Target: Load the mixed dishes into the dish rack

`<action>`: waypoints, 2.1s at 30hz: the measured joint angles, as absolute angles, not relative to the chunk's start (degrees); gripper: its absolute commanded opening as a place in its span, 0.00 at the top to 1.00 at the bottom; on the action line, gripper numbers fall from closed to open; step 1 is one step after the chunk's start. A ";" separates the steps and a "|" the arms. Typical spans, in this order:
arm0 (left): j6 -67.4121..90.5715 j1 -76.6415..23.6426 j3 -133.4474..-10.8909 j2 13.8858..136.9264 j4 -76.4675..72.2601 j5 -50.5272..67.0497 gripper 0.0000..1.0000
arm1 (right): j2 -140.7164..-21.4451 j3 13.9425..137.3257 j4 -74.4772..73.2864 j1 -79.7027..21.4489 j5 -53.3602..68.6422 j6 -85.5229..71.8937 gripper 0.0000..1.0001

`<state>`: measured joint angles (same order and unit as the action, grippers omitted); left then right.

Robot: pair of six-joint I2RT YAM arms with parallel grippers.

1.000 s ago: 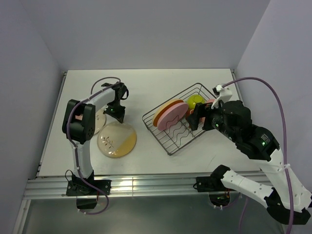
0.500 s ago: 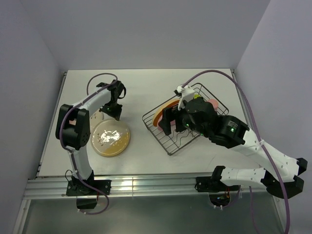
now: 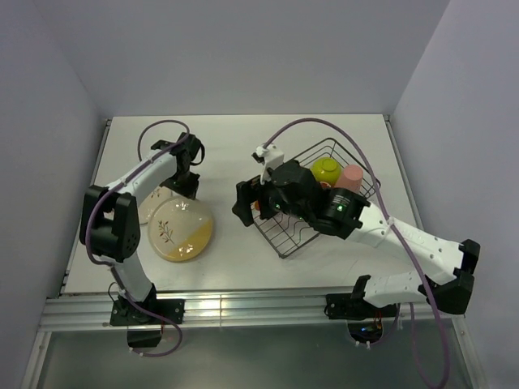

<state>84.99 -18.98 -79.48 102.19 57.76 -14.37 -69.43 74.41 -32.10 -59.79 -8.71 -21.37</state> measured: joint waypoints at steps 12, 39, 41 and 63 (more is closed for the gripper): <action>84.68 -19.31 -77.03 96.49 58.37 -14.24 1.00 | -79.48 72.29 -23.77 -62.41 -7.07 -21.19 0.04; 81.38 -19.70 -73.91 87.61 60.71 -14.20 1.00 | -91.11 74.24 -16.93 -62.65 1.58 -11.73 0.02; 81.12 -19.70 -73.91 86.91 60.80 -14.11 1.00 | -92.58 74.24 -16.27 -62.28 1.80 -11.44 0.02; 80.40 -19.70 -73.43 84.55 61.10 -13.21 1.00 | -102.67 74.22 -1.23 -59.57 6.33 -15.46 0.05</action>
<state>80.40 -19.70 -73.43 84.55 61.10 -13.21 -102.67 74.22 -1.23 -59.57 6.33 -15.46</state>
